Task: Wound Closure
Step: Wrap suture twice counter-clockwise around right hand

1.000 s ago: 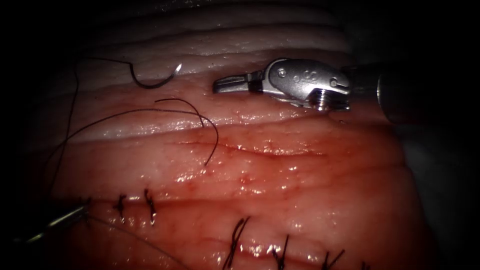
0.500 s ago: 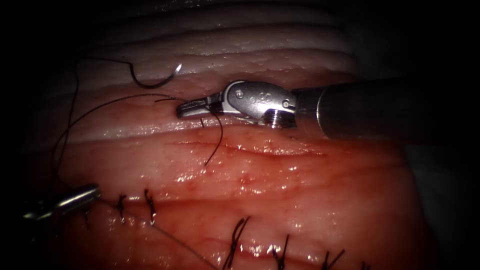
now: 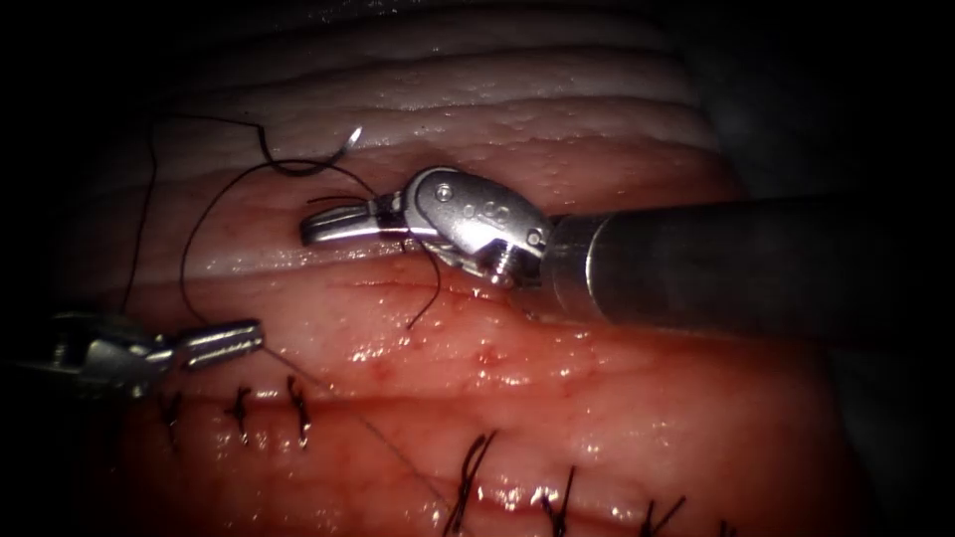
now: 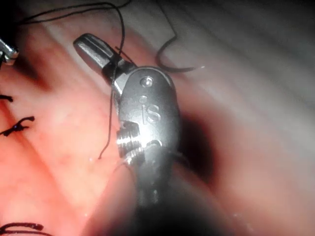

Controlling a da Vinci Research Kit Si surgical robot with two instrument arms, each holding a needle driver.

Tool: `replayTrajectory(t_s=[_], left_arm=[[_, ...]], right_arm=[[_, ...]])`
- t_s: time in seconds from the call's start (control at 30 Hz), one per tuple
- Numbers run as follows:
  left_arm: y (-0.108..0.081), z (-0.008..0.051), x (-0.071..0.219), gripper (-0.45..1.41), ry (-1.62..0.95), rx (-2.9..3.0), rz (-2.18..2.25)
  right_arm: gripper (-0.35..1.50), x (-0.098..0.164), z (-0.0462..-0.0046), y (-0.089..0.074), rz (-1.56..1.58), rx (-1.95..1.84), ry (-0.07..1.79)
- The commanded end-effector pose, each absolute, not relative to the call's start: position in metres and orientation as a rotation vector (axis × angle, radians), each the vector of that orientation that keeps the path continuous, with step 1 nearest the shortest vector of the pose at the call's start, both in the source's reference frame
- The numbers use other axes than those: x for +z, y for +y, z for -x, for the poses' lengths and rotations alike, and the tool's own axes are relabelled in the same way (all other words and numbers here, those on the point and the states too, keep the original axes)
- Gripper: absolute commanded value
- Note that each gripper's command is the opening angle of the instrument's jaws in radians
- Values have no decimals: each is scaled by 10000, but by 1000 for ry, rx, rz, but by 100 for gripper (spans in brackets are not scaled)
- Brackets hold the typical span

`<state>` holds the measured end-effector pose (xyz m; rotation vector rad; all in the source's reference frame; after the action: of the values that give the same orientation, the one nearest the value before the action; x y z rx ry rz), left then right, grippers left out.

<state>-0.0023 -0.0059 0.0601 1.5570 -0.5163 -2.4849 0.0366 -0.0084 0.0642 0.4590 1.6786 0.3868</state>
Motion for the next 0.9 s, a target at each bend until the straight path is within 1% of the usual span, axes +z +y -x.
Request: replayTrajectory(t_s=[0.03, 0.3, 0.57, 0.6, 0.63, 0.67, 0.7, 0.73, 0.77, 0.8, 0.9], left_arm=[[-60, 33, 611, -45, -505, -2483, -1553], [-64, 73, 622, -45, -441, -2455, -1566], [-59, 94, 625, -45, -412, -2428, -1585], [-60, 97, 625, -45, -409, -2424, -1587], [-60, 99, 625, -45, -403, -2421, -1586], [-61, 101, 625, -45, -400, -2418, -1587], [-62, 104, 624, -45, -394, -2414, -1586], [-63, 105, 623, -45, -394, -2411, -1588], [-65, 106, 621, -45, -390, -2408, -1589], [-66, 107, 619, -45, -389, -2404, -1592], [-72, 108, 608, -45, -380, -2397, -1595]], right_arm=[[-35, 641, -380, -83, -456, 391, 1691], [-35, 629, -399, -90, -452, 416, 1746], [-35, 624, -410, -94, -452, 456, 1757], [-21, 625, -412, -93, -445, 475, 1752], [-1, 625, -413, -93, -434, 498, 1752], [12, 626, -414, -92, -423, 510, 1748], [34, 626, -416, -92, -421, 522, 1745], [76, 627, -417, -91, -413, 531, 1739], [98, 627, -420, -90, -401, 543, 1730], [109, 628, -422, -89, -396, 548, 1727], [125, 630, -427, -89, -388, 551, 1724]])
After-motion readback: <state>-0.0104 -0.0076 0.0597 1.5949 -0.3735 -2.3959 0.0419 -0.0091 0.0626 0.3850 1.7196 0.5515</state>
